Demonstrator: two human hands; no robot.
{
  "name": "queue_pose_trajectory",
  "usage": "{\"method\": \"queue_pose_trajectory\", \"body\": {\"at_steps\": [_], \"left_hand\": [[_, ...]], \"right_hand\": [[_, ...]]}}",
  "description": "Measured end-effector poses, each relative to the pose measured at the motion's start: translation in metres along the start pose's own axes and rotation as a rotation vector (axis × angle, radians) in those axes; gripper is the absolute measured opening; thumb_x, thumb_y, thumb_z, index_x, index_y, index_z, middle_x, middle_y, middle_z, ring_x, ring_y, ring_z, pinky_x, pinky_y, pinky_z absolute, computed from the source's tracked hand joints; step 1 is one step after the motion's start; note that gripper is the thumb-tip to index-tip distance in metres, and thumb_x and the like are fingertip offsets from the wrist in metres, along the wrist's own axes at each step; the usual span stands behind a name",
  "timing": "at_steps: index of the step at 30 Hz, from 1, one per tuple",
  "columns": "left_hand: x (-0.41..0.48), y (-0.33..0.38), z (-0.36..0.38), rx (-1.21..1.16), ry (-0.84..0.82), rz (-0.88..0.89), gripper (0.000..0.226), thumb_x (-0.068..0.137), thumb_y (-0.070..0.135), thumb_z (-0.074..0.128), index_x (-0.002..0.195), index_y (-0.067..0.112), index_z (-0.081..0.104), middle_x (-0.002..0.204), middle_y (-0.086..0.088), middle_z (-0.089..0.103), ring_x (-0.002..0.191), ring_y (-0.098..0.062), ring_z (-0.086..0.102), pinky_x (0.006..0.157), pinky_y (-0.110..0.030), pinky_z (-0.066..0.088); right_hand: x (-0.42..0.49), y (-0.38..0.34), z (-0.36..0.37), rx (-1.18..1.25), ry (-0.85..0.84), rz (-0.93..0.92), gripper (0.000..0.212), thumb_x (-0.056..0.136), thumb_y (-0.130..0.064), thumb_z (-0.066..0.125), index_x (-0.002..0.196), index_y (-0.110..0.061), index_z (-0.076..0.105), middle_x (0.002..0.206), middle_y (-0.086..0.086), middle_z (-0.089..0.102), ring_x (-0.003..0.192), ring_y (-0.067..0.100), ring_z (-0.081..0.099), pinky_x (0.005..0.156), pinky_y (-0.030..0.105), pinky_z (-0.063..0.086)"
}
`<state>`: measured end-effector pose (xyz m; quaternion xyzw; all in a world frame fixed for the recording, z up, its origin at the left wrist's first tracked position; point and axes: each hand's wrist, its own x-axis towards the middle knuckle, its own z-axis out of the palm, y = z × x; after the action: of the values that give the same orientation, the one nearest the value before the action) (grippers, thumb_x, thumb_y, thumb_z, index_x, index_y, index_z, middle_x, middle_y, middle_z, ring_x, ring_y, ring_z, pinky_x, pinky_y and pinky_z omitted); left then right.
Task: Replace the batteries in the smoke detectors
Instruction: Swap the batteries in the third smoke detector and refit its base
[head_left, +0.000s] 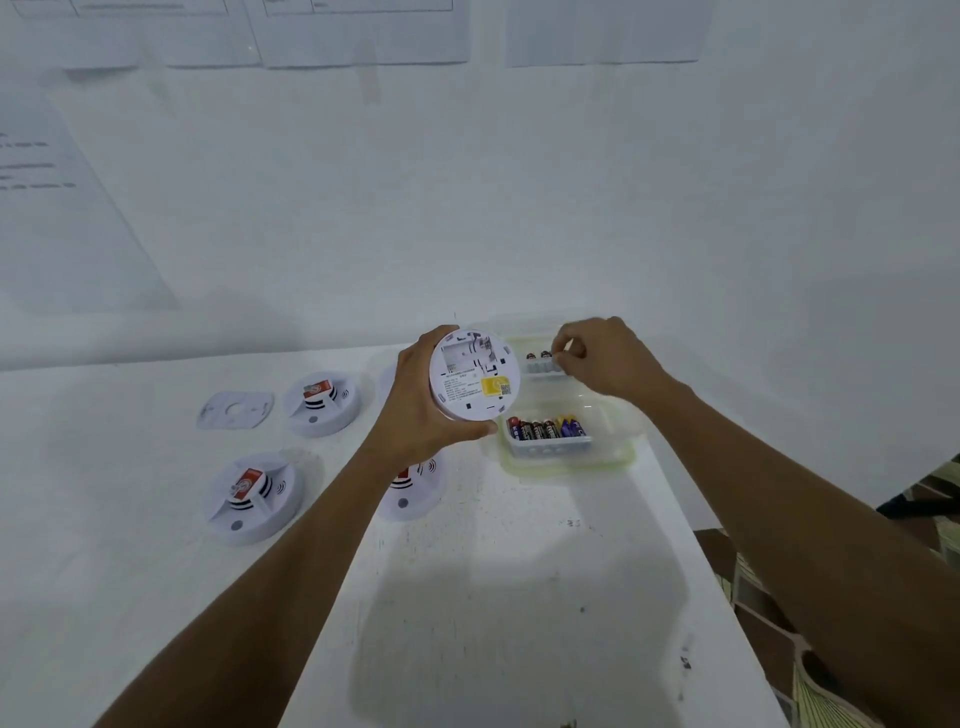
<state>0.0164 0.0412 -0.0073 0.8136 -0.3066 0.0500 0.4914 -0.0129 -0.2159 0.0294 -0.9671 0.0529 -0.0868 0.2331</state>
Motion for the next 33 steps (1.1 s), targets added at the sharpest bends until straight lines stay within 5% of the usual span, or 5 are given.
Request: {"method": "queue_pose_trajectory", "body": {"at_steps": [6,17,22,26,33], "left_hand": [[0.01,0.003,-0.005,0.024,-0.011,0.023,0.098,0.049,0.047,0.088,0.129,0.046,0.032,0.127,0.038,0.034,0.124,-0.003,0.039,0.109,-0.044,0.037],[0.01,-0.018,-0.019,0.051,-0.013,-0.032,0.107,0.048,0.045,0.089,0.138,0.03,0.032,0.135,0.009,0.042,0.127,-0.016,0.038,0.108,-0.044,0.038],[0.013,-0.014,-0.018,0.022,-0.016,-0.055,0.111,0.046,0.043,0.09,0.14,0.026,0.033,0.134,0.007,0.042,0.126,-0.015,0.037,0.108,-0.042,0.039],[0.013,-0.008,-0.009,0.01,-0.013,-0.026,0.106,0.046,0.045,0.089,0.136,0.031,0.035,0.132,0.011,0.042,0.126,-0.015,0.039,0.108,-0.045,0.039],[0.009,0.02,0.006,-0.022,0.009,0.057,0.086,0.05,0.053,0.081,0.122,0.055,0.033,0.12,0.04,0.041,0.114,0.006,0.045,0.102,-0.034,0.042]], "right_hand": [[0.064,-0.011,0.01,-0.086,-0.125,0.005,0.003,0.083,-0.019,0.071,0.085,-0.019,0.072,0.072,-0.009,0.065,0.071,0.015,0.066,0.078,0.034,0.057],[0.097,-0.004,0.046,-0.164,-0.276,0.128,0.012,0.077,-0.017,0.078,0.088,-0.022,0.077,0.099,0.001,0.074,0.09,0.021,0.066,0.078,0.029,0.052],[0.072,-0.023,0.012,0.299,-0.017,0.174,0.008,0.076,-0.016,0.073,0.082,-0.019,0.07,0.08,0.004,0.072,0.065,0.018,0.058,0.058,0.027,0.046],[0.022,-0.05,-0.009,0.719,0.109,0.104,0.01,0.08,-0.015,0.073,0.086,-0.014,0.065,0.076,0.011,0.071,0.067,0.019,0.053,0.055,0.028,0.04],[-0.031,-0.073,0.024,0.743,0.329,0.1,0.011,0.083,-0.019,0.074,0.087,-0.015,0.064,0.085,0.0,0.07,0.079,0.011,0.064,0.071,0.021,0.049]]}}
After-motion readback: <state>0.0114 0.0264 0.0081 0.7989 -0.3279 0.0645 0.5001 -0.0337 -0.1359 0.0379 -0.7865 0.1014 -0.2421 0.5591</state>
